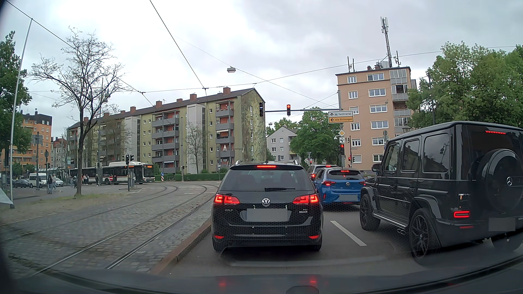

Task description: Follow the waypoints while adhering to traffic rules and regulations

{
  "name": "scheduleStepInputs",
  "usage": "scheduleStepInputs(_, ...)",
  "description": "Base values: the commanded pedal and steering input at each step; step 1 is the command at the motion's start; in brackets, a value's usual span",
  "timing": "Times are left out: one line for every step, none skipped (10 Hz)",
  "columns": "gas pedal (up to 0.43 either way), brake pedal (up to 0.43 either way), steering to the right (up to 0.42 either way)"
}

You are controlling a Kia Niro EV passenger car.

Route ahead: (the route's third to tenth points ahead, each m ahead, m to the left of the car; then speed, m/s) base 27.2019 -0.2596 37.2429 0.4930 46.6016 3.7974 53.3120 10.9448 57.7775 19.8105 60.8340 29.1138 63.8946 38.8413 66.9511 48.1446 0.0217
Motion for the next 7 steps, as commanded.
scheduleStepInputs(0.000,0.049,-0.009)
scheduleStepInputs(0.000,0.055,-0.010)
scheduleStepInputs(0.000,0.067,-0.010)
scheduleStepInputs(0.000,0.085,-0.009)
scheduleStepInputs(0.000,0.098,-0.009)
scheduleStepInputs(0.000,0.098,-0.009)
scheduleStepInputs(0.000,0.098,-0.009)
